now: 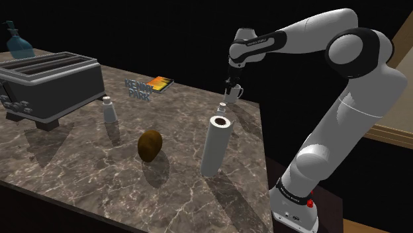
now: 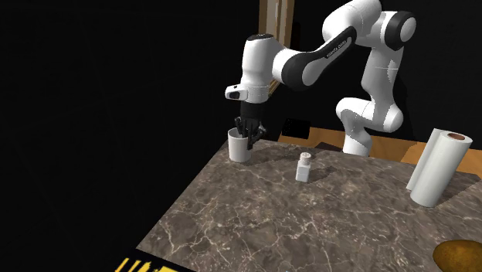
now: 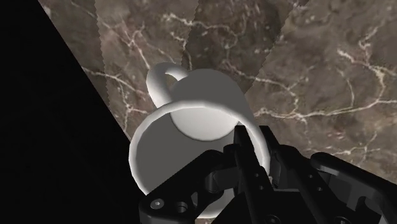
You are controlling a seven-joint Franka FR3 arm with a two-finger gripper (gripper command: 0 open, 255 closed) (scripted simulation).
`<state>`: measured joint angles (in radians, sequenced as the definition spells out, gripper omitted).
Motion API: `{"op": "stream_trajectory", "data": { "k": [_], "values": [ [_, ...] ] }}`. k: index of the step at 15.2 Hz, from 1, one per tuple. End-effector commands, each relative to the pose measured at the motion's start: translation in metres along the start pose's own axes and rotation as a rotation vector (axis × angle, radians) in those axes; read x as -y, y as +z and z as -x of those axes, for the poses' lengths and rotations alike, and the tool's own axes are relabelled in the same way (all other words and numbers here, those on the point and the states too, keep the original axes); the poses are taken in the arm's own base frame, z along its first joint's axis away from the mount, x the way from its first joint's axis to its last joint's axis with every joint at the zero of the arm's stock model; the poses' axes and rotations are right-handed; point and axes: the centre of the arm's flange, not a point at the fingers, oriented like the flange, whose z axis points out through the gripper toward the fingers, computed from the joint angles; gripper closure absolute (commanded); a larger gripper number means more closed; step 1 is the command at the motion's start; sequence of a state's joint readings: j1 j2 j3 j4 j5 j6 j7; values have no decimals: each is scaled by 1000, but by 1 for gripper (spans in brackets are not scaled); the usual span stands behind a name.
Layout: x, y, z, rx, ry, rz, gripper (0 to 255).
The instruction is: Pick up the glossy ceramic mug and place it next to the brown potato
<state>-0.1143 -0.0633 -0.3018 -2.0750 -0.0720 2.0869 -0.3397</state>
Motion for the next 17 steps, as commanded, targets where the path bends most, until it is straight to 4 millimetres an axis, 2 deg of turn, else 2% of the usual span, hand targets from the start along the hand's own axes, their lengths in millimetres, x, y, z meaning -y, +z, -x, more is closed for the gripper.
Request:
{"op": "stream_trajectory", "data": {
  "k": [1,17],
  "values": [
    [0,-10,-1,0,0,0,255],
    [-6,-95,-5,0,0,0,255]
  ]
}}
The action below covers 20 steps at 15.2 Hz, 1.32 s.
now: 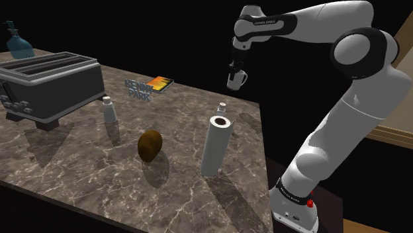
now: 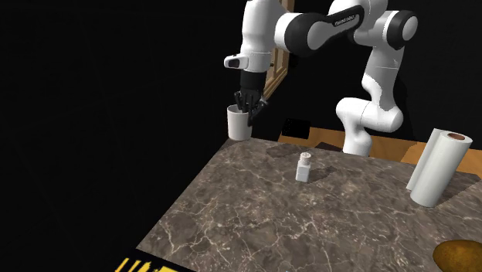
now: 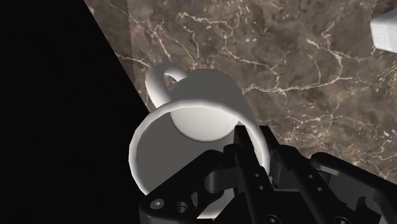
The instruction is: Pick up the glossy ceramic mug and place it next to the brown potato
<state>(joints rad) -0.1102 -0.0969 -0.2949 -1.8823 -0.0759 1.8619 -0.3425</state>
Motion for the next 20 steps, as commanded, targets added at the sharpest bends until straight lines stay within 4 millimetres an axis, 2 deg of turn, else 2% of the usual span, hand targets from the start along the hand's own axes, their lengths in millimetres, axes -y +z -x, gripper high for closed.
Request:
{"op": "stream_trajectory", "data": {
  "k": [1,12,20],
  "values": [
    [-1,-11,0,0,0,0,255],
    [-5,-67,-3,0,0,0,255],
    [99,-76,17,0,0,0,255]
  ]
}}
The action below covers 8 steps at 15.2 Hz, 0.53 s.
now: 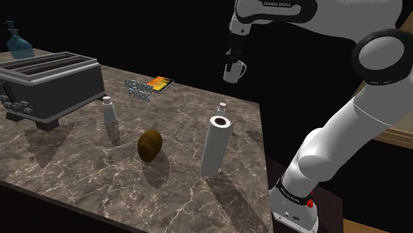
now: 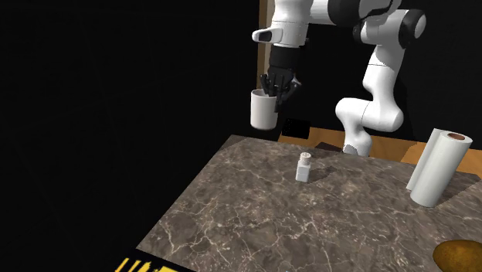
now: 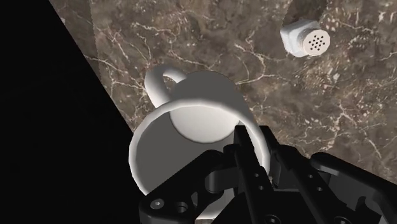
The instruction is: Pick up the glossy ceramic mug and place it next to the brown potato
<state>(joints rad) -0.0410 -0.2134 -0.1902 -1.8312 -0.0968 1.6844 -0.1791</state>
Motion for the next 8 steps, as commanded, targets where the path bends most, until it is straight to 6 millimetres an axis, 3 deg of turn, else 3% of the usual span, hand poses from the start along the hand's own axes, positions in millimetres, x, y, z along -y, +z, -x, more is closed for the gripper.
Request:
{"op": "stream_trajectory", "data": {
  "k": [1,8],
  "values": [
    [26,-1,6,-1,2,1,255],
    [116,-9,24,-1,2,1,255]
  ]
}}
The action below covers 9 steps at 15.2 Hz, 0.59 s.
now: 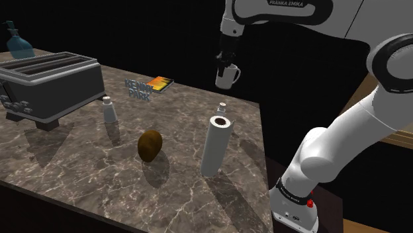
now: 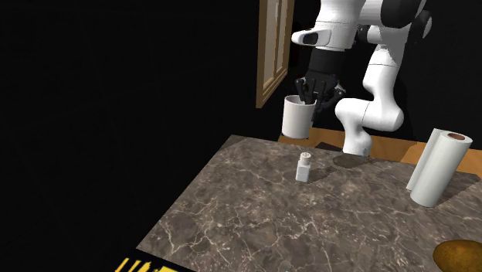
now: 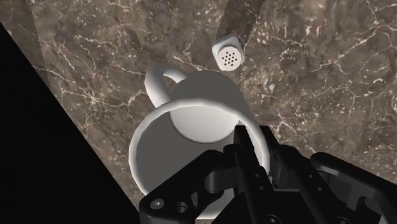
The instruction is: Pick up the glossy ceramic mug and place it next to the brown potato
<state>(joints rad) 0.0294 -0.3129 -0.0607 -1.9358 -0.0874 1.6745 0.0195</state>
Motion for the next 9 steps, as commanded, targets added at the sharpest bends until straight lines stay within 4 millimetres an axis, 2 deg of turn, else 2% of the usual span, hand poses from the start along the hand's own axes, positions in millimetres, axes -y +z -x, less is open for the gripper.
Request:
{"op": "stream_trajectory", "data": {
  "k": [1,9],
  "values": [
    [25,-3,4,0,2,0,255],
    [128,-12,24,0,2,0,255]
  ]
}}
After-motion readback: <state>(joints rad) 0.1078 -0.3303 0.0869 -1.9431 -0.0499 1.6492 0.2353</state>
